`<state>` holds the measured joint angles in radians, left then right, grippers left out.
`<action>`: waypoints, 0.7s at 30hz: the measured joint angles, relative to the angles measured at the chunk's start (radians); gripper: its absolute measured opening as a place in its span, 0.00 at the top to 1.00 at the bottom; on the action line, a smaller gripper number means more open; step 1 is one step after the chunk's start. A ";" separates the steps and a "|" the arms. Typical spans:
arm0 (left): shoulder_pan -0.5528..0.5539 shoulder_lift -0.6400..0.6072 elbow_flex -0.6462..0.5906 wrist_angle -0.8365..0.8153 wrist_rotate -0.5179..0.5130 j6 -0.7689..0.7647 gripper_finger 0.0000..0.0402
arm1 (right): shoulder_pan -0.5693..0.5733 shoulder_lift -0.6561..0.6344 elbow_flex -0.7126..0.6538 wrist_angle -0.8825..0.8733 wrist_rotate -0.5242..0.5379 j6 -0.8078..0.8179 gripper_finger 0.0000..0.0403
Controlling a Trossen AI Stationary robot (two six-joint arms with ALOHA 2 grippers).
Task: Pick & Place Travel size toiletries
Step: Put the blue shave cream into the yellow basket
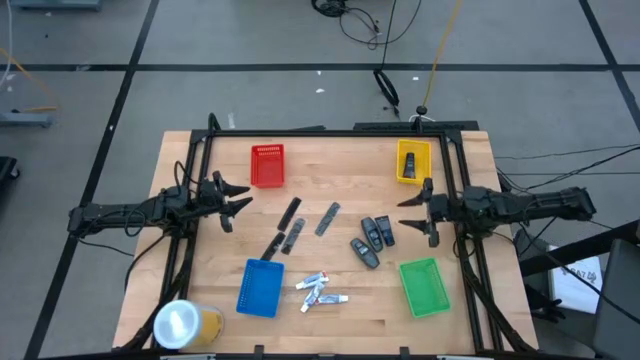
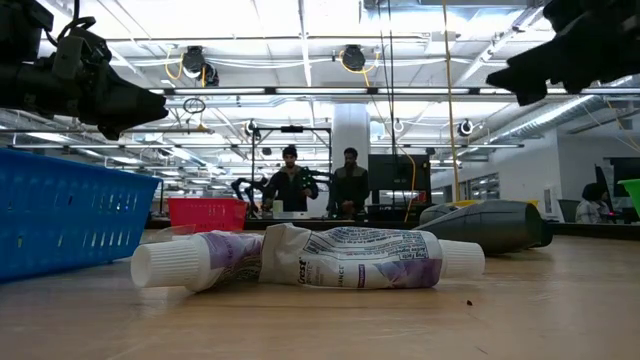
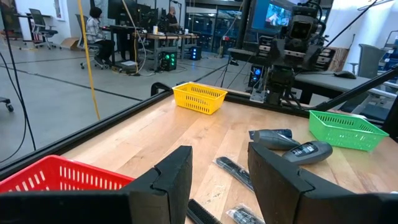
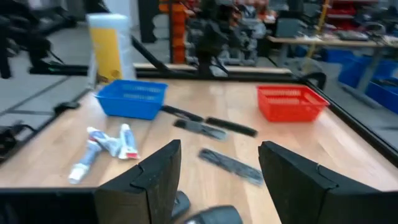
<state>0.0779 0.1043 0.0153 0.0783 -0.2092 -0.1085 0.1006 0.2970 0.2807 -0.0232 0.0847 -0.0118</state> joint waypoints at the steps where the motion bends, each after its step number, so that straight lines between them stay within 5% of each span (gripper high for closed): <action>1: 0.000 0.000 0.000 0.000 0.000 0.000 0.62 | 0.016 -0.001 0.001 0.002 0.024 0.003 0.48; 11: 0.000 0.000 0.000 0.000 0.000 0.000 0.62 | 0.190 0.223 0.047 -0.050 0.294 0.137 0.48; 21: 0.000 0.000 0.000 0.000 0.000 0.000 0.62 | 0.277 0.626 0.435 -0.521 0.385 0.499 0.48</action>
<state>0.0780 0.1046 0.0154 0.0784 -0.2092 -0.1085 0.3779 0.9233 0.7162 -0.5446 0.4698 0.4871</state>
